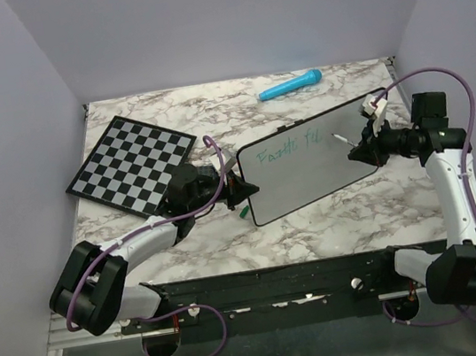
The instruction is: Write a sentence on the whiteboard
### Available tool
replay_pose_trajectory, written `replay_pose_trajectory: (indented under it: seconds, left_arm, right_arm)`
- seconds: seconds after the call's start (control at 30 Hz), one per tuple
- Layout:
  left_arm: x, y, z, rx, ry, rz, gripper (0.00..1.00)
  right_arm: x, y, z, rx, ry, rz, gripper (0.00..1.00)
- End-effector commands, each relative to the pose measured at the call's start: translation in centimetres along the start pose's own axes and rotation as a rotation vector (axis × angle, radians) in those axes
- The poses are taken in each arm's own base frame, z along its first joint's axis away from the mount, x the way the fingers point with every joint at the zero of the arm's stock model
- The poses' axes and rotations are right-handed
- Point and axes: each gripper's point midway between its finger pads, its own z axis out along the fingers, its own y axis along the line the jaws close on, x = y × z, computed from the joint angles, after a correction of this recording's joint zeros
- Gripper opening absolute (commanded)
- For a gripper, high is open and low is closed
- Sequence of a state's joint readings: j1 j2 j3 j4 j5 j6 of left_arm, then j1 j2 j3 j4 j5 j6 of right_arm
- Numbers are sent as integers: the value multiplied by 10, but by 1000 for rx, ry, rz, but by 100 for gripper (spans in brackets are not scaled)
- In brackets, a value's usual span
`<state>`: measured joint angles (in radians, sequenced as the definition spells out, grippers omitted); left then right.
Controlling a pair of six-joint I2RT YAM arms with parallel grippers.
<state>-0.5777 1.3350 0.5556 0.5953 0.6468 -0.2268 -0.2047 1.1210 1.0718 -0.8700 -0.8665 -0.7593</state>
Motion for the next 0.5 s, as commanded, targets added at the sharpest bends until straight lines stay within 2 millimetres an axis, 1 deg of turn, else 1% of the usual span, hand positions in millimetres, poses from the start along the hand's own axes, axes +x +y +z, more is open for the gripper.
replay_pose_trajectory:
  seconds: [0.0,0.27,0.47]
  left_arm:
    - [57,17,-14,-80,172,-38,0]
    - [57,17,-12,-69,188,-44,0]
    - [59,16,-12,-59,196,-49,0]
  right_arm:
    - [-2,1,7,-31,-25,5,1]
    - [-12,0,20,-58,-20,-13,1]
    - [-16,0,24,-71,-23,-17,1]
